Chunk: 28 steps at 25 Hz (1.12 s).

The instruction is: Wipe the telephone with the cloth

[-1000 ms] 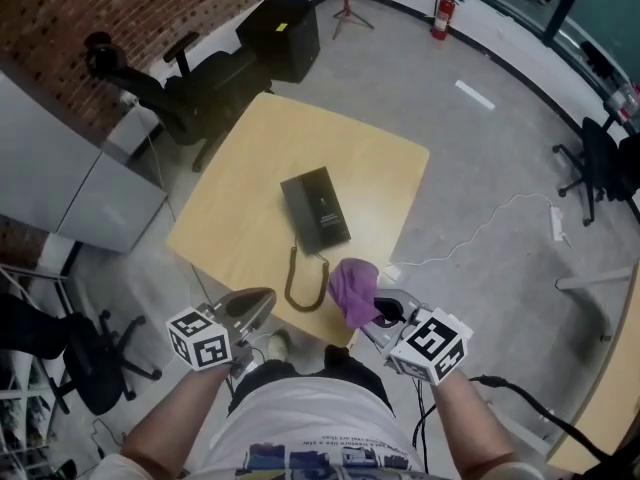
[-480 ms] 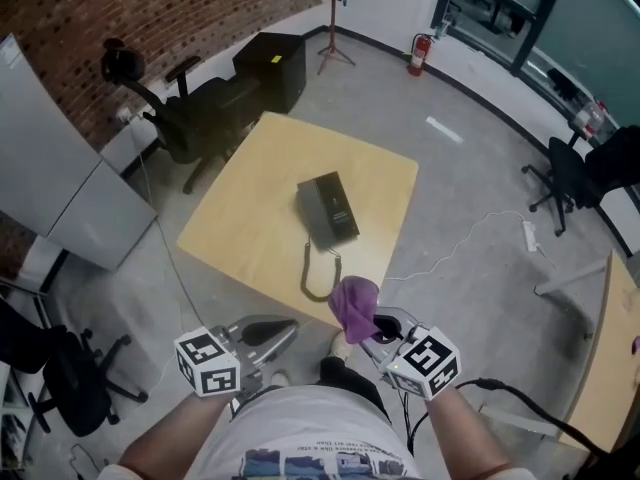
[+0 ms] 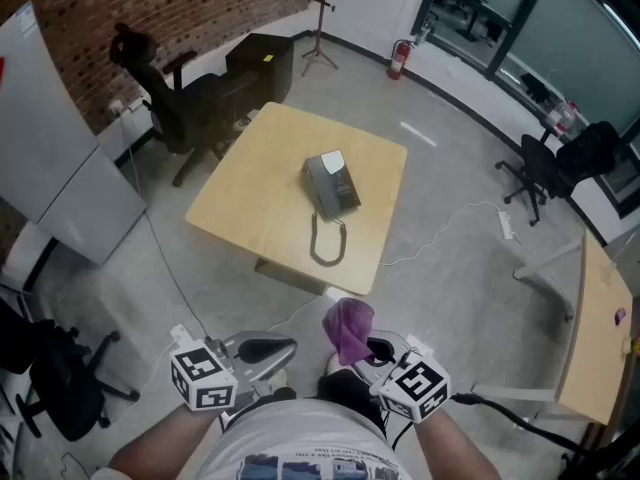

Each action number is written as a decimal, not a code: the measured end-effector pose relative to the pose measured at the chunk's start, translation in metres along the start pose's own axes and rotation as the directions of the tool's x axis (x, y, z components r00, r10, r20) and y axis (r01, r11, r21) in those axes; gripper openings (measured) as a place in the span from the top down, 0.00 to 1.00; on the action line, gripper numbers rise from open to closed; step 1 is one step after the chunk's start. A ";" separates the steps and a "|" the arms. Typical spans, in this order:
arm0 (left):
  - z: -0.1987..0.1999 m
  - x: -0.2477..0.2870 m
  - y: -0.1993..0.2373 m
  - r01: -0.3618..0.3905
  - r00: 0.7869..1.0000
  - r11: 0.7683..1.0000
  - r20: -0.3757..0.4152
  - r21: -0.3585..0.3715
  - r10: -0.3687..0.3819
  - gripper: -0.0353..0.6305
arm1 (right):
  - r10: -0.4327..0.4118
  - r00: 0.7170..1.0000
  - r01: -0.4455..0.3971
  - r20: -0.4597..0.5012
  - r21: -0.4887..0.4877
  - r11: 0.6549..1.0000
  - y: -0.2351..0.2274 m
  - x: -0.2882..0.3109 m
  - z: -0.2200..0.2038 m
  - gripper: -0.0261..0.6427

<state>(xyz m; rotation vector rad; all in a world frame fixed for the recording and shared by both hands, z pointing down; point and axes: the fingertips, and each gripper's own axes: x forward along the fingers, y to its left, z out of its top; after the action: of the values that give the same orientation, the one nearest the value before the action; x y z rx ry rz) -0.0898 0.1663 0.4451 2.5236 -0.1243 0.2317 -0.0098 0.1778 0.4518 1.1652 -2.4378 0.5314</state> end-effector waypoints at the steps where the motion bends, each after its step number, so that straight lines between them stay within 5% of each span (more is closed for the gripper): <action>1: -0.002 -0.003 -0.004 -0.003 1.000 1.000 -0.003 0.016 0.003 0.94 | 0.009 1.000 -0.009 0.002 -0.007 1.000 0.007 -0.001 -0.001 0.90; 17: -0.038 0.026 -0.087 -0.105 0.993 0.994 0.061 -0.005 0.105 0.94 | 0.104 0.994 -0.100 0.042 -0.095 0.990 0.058 -0.081 -0.039 0.90; 28: -0.074 0.034 -0.121 -0.131 0.991 0.990 0.015 -0.043 0.132 0.94 | 0.131 0.991 -0.128 0.024 -0.097 0.987 0.076 -0.106 -0.077 0.90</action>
<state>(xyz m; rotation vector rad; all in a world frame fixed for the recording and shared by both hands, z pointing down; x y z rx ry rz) -0.0497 0.3069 0.4441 2.4786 -0.2998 0.2568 0.0050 0.3283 0.4523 0.9886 -2.5477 0.4317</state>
